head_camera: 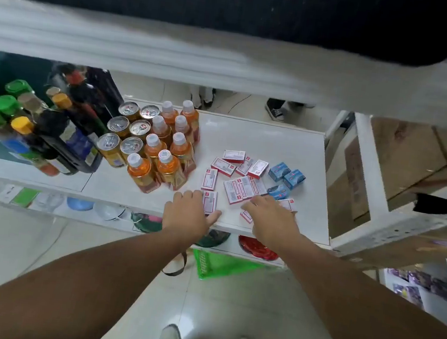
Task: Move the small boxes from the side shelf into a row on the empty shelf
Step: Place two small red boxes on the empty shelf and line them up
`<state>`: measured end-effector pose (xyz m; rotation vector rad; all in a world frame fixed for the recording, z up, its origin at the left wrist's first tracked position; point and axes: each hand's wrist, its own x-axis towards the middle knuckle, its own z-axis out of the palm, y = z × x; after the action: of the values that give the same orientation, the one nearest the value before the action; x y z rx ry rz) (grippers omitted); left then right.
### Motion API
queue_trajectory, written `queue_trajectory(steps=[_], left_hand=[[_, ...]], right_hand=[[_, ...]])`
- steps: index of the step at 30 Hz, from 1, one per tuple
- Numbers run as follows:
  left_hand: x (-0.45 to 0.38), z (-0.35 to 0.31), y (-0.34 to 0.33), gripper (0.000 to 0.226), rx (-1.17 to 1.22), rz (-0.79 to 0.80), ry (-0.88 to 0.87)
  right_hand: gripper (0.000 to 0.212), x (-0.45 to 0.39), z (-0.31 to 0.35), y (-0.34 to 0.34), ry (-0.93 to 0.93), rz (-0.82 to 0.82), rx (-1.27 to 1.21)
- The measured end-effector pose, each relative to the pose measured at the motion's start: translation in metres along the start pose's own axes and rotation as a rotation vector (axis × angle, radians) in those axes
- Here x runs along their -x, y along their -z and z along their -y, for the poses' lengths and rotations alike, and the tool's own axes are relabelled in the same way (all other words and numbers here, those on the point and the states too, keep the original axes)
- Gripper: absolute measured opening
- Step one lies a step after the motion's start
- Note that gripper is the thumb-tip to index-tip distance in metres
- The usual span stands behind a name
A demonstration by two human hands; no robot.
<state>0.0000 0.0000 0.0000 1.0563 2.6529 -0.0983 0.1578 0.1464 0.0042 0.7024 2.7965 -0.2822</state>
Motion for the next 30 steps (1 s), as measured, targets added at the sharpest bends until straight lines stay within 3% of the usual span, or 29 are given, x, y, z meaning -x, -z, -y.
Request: queue_trajectory(steps=[7, 14, 20, 30], left_hand=[[-0.012, -0.008, -0.022, 0.067, 0.196, -0.049, 0.08], [0.01, 0.011, -0.013, 0.052, 0.216, -0.084, -0.048], [0.041, 0.015, 0.04, 0.055, 0.359, -0.02, -0.15], [0.089, 0.004, 0.128, 0.055, 0.192, -0.084, -0.364]], right_hand=[[0.06, -0.015, -0.004, -0.013, 0.082, -0.032, 0.188], [0.043, 0.001, 0.003, 0.002, -0.04, -0.066, 0.064], [0.038, 0.045, 0.001, 0.039, -0.116, -0.056, -0.026], [0.05, 0.112, -0.002, 0.113, -0.183, -0.11, -0.029]])
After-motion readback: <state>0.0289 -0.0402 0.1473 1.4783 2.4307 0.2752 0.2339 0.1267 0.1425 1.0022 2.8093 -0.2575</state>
